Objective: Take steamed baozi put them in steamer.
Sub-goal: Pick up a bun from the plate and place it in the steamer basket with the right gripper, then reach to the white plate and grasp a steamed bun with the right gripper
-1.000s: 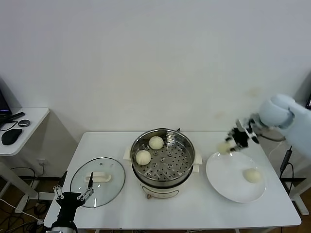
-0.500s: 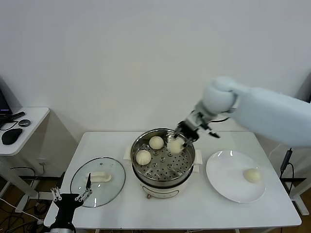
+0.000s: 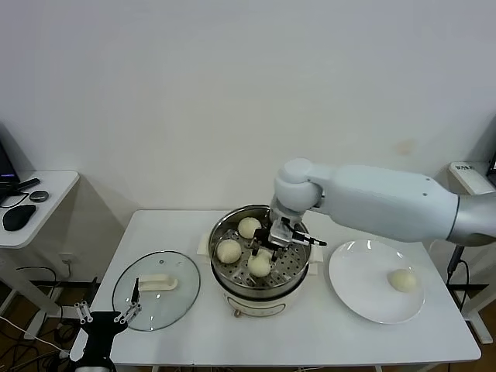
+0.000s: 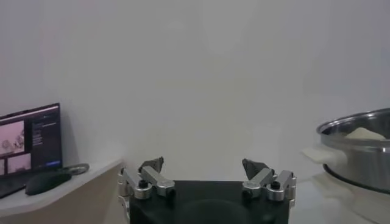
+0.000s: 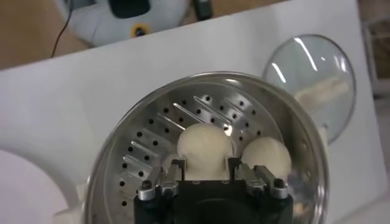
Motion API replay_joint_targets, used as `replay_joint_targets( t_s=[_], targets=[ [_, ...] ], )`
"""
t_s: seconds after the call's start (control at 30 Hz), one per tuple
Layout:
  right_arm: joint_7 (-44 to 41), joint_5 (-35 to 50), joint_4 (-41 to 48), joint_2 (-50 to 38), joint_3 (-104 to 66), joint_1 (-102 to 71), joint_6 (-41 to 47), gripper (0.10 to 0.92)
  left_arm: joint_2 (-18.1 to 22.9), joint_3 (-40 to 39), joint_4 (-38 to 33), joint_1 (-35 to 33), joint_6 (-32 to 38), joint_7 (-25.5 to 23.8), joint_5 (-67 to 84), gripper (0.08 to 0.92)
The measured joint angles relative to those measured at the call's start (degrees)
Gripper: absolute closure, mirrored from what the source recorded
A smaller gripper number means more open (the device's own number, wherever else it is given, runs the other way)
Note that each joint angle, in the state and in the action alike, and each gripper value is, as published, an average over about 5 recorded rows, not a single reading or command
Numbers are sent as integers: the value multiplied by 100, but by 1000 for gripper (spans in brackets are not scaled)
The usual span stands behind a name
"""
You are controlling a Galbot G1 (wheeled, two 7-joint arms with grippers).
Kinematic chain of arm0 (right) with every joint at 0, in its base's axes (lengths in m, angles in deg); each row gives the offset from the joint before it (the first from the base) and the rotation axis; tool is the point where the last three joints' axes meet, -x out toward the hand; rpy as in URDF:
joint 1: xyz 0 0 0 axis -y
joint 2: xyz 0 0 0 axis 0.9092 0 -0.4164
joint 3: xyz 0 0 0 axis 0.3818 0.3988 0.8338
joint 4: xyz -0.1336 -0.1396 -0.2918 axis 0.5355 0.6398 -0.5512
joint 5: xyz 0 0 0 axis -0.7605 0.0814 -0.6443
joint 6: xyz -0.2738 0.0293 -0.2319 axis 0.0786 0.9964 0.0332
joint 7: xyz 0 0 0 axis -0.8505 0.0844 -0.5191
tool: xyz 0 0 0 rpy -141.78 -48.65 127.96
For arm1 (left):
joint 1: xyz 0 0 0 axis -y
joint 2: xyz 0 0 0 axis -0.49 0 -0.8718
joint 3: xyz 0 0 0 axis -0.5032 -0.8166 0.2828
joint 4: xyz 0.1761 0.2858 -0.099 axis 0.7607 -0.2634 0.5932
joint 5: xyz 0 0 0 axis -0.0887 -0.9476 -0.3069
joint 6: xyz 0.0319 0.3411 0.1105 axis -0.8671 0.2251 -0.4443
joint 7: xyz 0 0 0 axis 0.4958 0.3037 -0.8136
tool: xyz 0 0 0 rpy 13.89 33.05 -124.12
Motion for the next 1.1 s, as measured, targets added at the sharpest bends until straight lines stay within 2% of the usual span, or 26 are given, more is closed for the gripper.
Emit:
replay_joint_targets(
  t_s=[0.23, 0.5, 0.67, 0.77, 0.93, 1.1],
  targets=[
    [66, -338, 110, 162, 32, -156, -358, 531, 5, 9, 17, 2, 18, 0, -4, 177],
    [133, -436, 81, 221, 46, -155, -568, 387, 25, 3, 63, -7, 39, 4, -14, 177],
    [146, -403, 12, 148, -27, -68, -600, 254, 29, 2, 48, -8, 41, 4, -15, 177],
    [115, -317, -59, 28, -95, 25, -564, 212, 26, -3, 28, -10, 41, 3, -15, 177],
    [43, -33, -265, -373, -250, 230, -226, 203, 4, -23, -2, 2, 39, -1, -14, 177],
    [33, 344, -565, -1082, -357, 371, 607, 203, -42, -58, -22, 37, 36, -3, -12, 177]
  ],
)
